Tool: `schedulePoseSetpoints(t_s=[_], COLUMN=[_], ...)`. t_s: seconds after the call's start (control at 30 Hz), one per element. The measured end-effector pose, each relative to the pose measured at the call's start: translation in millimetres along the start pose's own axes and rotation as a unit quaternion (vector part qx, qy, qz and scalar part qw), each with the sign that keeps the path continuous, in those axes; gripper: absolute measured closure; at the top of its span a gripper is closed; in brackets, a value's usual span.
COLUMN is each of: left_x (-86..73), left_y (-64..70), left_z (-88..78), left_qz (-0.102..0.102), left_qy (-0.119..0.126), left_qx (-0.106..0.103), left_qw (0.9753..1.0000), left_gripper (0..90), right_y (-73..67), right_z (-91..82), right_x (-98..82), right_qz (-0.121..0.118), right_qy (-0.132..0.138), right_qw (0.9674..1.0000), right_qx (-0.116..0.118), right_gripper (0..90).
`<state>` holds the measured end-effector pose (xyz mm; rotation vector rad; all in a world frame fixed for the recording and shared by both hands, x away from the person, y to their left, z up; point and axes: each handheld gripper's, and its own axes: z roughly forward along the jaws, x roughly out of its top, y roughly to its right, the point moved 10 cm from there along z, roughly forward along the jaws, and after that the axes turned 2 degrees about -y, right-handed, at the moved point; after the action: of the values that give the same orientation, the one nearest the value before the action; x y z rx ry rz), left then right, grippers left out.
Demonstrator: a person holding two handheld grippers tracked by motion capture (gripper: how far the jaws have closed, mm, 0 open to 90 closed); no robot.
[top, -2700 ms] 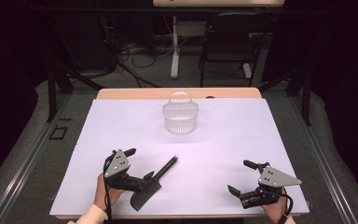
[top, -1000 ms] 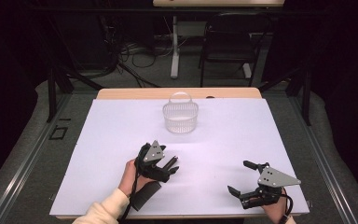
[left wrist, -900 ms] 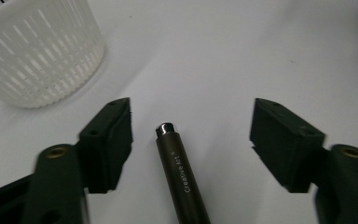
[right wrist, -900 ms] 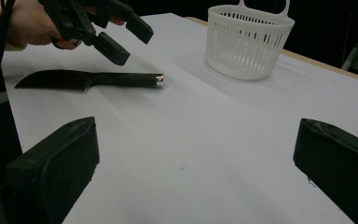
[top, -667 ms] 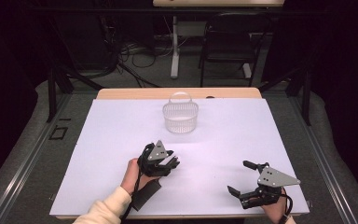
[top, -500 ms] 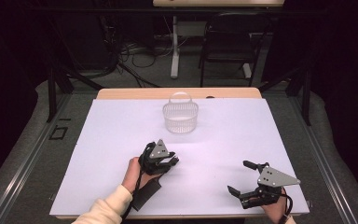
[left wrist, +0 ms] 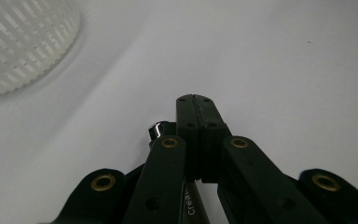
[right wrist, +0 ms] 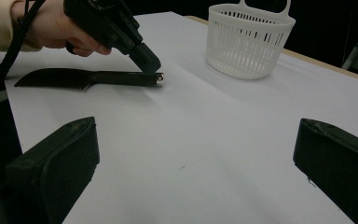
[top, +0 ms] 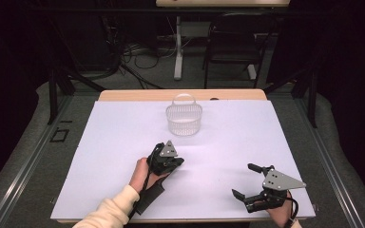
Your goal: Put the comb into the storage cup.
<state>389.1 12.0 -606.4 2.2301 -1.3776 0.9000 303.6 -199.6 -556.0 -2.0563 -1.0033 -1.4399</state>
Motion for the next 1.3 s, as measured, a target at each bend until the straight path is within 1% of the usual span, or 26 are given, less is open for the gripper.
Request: schedulePoseSetpoints(t_s=[0.07, 0.1, 0.2, 0.23, 0.3, 0.37, 0.43, 0.77, 0.93, 1.0, 1.13, 1.3], left_x=[-0.4, 0.0, -1.1, -0.8, -1.6, -1.8, -2.2, -4.1, -5.5, -5.8, -6.4, -7.8], left_y=[-0.9, -0.7, -2.7, -2.6, -3.6, -3.7, -4.9, -10.8, -14.9, -15.3, -17.6, -20.7], left_z=[1.4, 2.7, 4.9, 6.2, 7.7, 9.4, 10.6, 10.5, 10.2, 10.0, 10.3, 9.4], left_qz=[0.005, 0.000, 0.001, -0.003, 0.000, -0.002, 0.002, 0.000, -0.009, -0.009, -0.014, -0.015], left_qy=[-0.010, -0.011, -0.025, -0.025, -0.033, -0.036, -0.041, -0.044, -0.042, -0.043, -0.041, -0.043], left_qx=[0.001, 0.002, 0.005, 0.004, 0.004, 0.007, 0.011, 0.021, 0.027, 0.026, 0.032, 0.034], left_qw=[0.9999, 0.9999, 0.9997, 0.9997, 0.9994, 0.9993, 0.9991, 0.9988, 0.9987, 0.9987, 0.9985, 0.9984], left_gripper=[90.0, 90.0, 90.0, 90.0, 90.0, 90.0, 90.0, 90.0, 90.0, 90.0, 90.0, 90.0], right_y=[0.0, 0.1, 0.2, 0.2, 0.1, 0.1, 0.0, 0.0, 0.1, 0.0, 0.1, 0.1], right_z=[0.1, 0.0, 0.0, 0.0, 0.1, -0.1, 0.0, 0.1, 0.1, 0.1, 0.2, 0.2], right_x=[0.1, 0.0, 0.0, 0.0, 0.1, 0.0, 0.2, 0.1, 0.1, 0.0, 0.1, -0.1], right_qz=[0.000, 0.000, 0.000, 0.000, -0.001, 0.000, -0.001, -0.001, -0.001, -0.001, -0.001, 0.000], right_qy=[0.000, 0.000, 0.000, 0.000, 0.000, -0.001, 0.001, 0.000, 0.000, 0.000, 0.000, -0.001], right_qw=[1.0000, 1.0000, 1.0000, 1.0000, 1.0000, 1.0000, 1.0000, 1.0000, 1.0000, 1.0000, 1.0000, 1.0000], right_qx=[0.000, 0.000, 0.000, 0.000, -0.001, 0.000, 0.000, -0.001, 0.000, 0.000, 0.000, 0.000], right_gripper=[0.0, 0.0, 0.0, 0.0, 0.0, 0.0, 0.0, 0.0, 0.0, 0.0, 0.0, 0.1])
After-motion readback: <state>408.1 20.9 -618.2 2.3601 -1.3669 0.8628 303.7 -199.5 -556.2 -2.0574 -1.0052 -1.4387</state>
